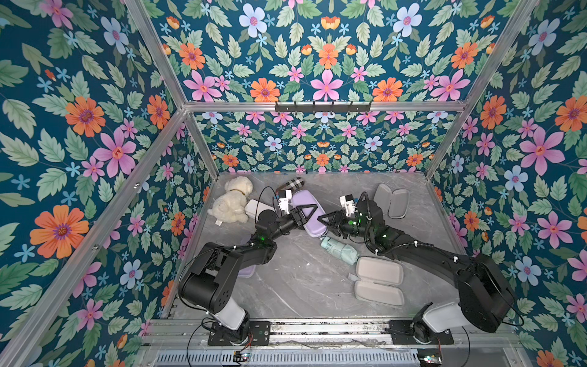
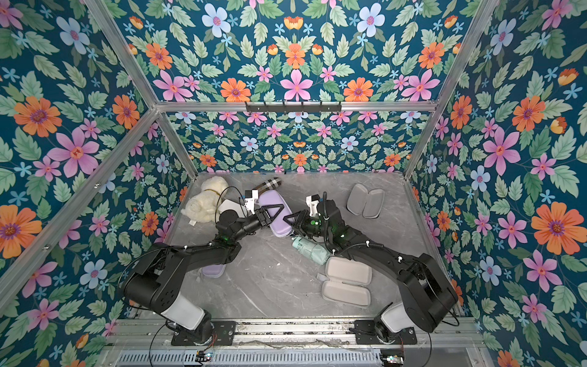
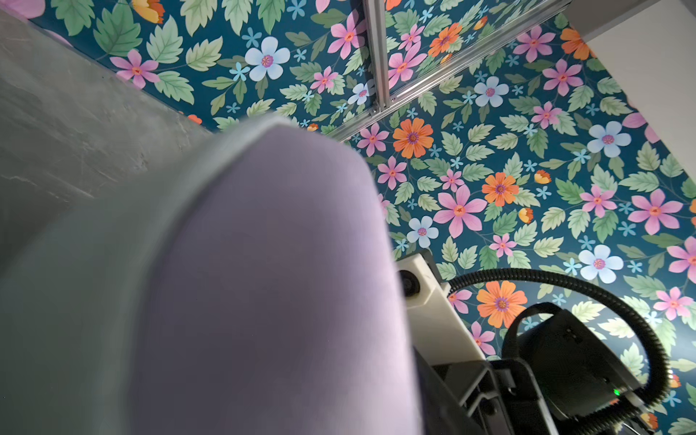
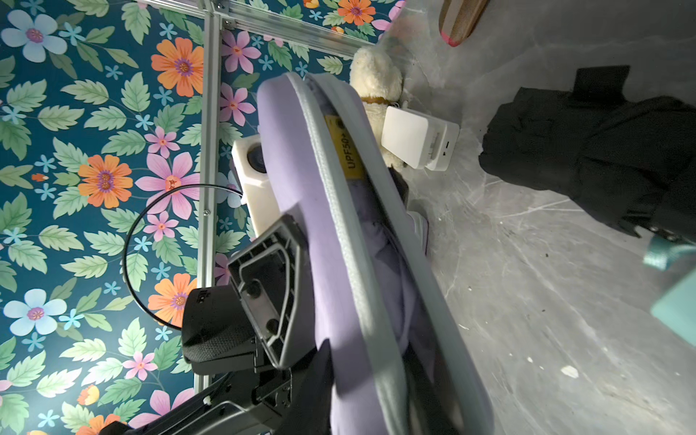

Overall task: Put umbrellas into zippered umbrella sleeves
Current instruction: Adjust the umbrella sleeve.

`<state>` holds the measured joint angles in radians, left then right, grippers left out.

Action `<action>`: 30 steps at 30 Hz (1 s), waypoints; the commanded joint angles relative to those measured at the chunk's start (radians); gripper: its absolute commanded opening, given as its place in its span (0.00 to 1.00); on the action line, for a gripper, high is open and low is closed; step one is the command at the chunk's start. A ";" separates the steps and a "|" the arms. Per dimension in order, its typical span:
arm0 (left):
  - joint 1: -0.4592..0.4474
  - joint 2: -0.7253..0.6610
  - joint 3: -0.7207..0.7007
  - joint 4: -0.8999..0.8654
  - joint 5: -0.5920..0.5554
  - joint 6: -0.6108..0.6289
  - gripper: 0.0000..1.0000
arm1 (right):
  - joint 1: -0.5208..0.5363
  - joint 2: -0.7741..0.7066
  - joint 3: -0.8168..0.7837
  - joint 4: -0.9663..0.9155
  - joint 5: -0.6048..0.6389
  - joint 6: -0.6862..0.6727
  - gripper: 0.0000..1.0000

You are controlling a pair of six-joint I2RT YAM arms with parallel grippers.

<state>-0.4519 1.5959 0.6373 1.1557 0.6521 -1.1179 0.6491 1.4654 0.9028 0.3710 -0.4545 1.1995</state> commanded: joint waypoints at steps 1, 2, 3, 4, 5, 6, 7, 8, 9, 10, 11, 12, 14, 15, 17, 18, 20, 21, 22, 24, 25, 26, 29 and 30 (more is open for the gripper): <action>-0.003 -0.012 0.012 0.082 0.077 0.021 0.45 | 0.005 -0.001 -0.015 0.093 -0.023 0.023 0.27; 0.004 -0.020 0.010 0.075 0.073 0.030 0.39 | 0.003 -0.010 -0.023 0.068 -0.022 0.014 0.31; 0.013 -0.027 0.005 0.067 0.065 0.037 0.35 | -0.001 -0.020 -0.028 0.030 -0.021 0.001 0.37; 0.024 -0.034 -0.003 0.061 0.053 0.043 0.30 | -0.002 -0.038 -0.025 -0.025 -0.018 -0.022 0.44; 0.036 -0.037 -0.010 0.060 0.045 0.047 0.26 | -0.002 -0.059 -0.018 -0.092 -0.009 -0.049 0.51; 0.042 -0.039 -0.013 0.061 0.040 0.050 0.24 | -0.002 -0.074 -0.012 -0.152 0.003 -0.073 0.55; 0.047 -0.038 -0.013 0.062 0.039 0.051 0.22 | -0.003 -0.091 -0.003 -0.218 0.015 -0.096 0.59; 0.047 -0.036 -0.011 0.061 0.041 0.054 0.21 | -0.003 -0.105 0.008 -0.289 0.030 -0.120 0.61; 0.047 -0.033 -0.007 0.063 0.043 0.055 0.22 | -0.003 -0.113 0.013 -0.334 0.039 -0.136 0.63; 0.047 -0.031 -0.007 0.067 0.044 0.054 0.22 | -0.003 -0.120 0.016 -0.358 0.041 -0.143 0.64; 0.047 -0.027 -0.007 0.074 0.043 0.051 0.22 | -0.003 -0.120 0.012 -0.351 0.027 -0.143 0.64; 0.047 -0.027 -0.004 0.076 0.040 0.049 0.22 | -0.002 -0.116 0.011 -0.337 0.014 -0.142 0.65; 0.047 -0.023 0.003 0.084 0.042 0.037 0.22 | 0.002 -0.089 0.019 -0.320 -0.022 -0.135 0.71; 0.047 -0.021 0.005 0.095 0.043 0.027 0.23 | 0.003 -0.075 0.022 -0.304 -0.038 -0.132 0.75; 0.045 -0.017 0.004 0.118 0.045 0.004 0.23 | 0.004 -0.056 0.017 -0.246 -0.049 -0.117 0.80; 0.044 -0.015 0.005 0.127 0.048 -0.007 0.23 | 0.004 -0.045 0.017 -0.207 -0.051 -0.107 0.82; 0.039 -0.014 0.000 0.147 0.052 -0.027 0.23 | 0.004 -0.015 0.022 -0.120 -0.075 -0.087 0.83; 0.037 -0.014 -0.003 0.160 0.052 -0.037 0.23 | 0.004 0.006 0.021 -0.042 -0.097 -0.068 0.83; 0.033 -0.014 -0.003 0.165 0.053 -0.045 0.23 | 0.003 0.028 0.019 0.030 -0.121 -0.042 0.81; 0.028 -0.012 -0.004 0.174 0.058 -0.058 0.26 | 0.004 0.070 0.012 0.199 -0.160 0.028 0.72; 0.028 -0.011 -0.007 0.190 0.058 -0.068 0.30 | 0.005 0.085 0.008 0.256 -0.172 0.057 0.68; 0.030 -0.011 -0.008 0.197 0.058 -0.074 0.37 | 0.004 0.096 0.000 0.310 -0.179 0.081 0.60; 0.034 -0.013 -0.005 0.151 0.058 -0.061 0.57 | 0.005 0.088 -0.008 0.322 -0.173 0.081 0.38; 0.036 -0.012 -0.005 0.137 0.059 -0.056 0.59 | 0.004 0.079 -0.008 0.304 -0.168 0.066 0.33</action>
<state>-0.4114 1.5871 0.6273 1.2415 0.6708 -1.1770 0.6495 1.5570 0.8940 0.5331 -0.6006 1.2259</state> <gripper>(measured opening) 0.591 0.371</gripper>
